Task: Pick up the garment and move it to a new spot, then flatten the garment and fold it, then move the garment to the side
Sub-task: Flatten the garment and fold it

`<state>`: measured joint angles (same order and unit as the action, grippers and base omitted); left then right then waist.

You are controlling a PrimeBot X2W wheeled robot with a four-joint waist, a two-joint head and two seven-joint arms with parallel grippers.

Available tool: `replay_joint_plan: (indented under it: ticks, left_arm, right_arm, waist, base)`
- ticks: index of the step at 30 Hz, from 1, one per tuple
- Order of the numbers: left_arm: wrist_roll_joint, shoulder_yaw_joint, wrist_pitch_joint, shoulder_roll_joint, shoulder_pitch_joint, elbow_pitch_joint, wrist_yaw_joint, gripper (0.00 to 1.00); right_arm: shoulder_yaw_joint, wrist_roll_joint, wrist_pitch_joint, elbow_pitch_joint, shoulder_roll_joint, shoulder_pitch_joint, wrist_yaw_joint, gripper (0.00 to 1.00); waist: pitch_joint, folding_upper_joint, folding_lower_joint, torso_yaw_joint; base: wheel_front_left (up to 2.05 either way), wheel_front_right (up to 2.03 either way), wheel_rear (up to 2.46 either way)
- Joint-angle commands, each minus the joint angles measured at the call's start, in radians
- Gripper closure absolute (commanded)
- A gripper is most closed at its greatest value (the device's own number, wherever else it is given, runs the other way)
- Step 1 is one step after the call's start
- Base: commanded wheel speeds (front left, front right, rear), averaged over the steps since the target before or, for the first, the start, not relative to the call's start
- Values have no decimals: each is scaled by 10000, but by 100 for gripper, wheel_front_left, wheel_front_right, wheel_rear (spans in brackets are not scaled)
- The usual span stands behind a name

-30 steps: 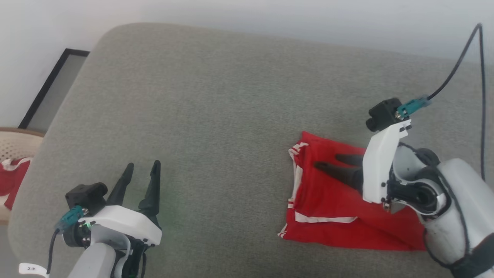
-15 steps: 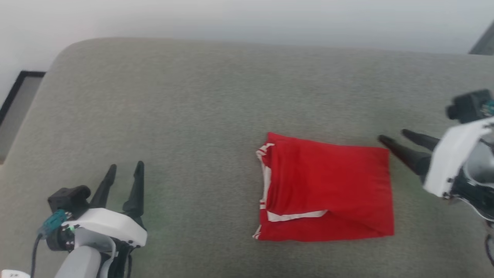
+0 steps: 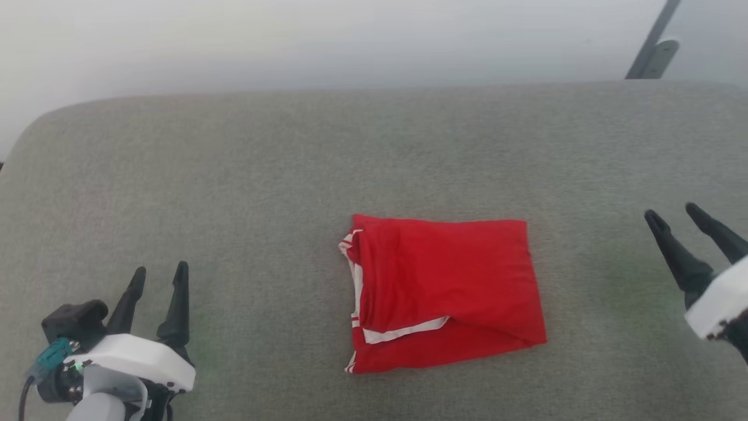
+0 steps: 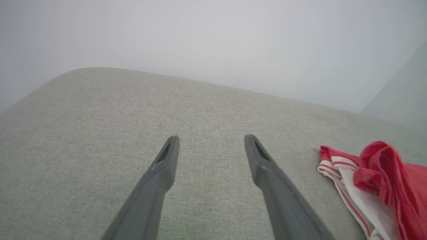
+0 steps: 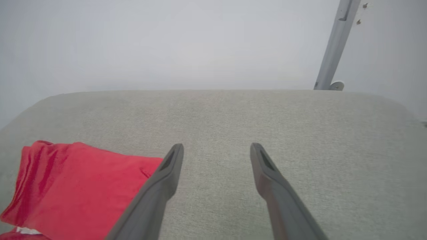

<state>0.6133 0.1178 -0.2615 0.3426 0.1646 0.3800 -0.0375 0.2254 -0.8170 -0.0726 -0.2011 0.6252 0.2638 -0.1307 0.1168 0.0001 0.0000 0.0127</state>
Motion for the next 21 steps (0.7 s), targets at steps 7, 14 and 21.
replay_joint_plan:
  ticks: [7, 14, 21]
  left_arm:
    - [-110, -228, -39, 165, -413, 9, -70, 0]
    - [-171, -550, -39, 180, -679, 1, -130, 0]
    - [-259, -730, -40, 154, -838, -40, -220, 0]
  right_arm:
    - [464, 475, 1691, -665, 24, -521, 3, 0]
    - [481, 721, 2743, -1223, -63, -714, 2, 0]
    - [541, 701, 3048, -1452, -130, -756, 3, 0]
  waist:
    - [-387, -1, 0, -287]
    - [-659, -1, 0, -322]
    - [-794, -1, 0, -315]
  base:
    - [0, 0, 0]
    - [0, 0, 0]
    - [0, 0, 0]
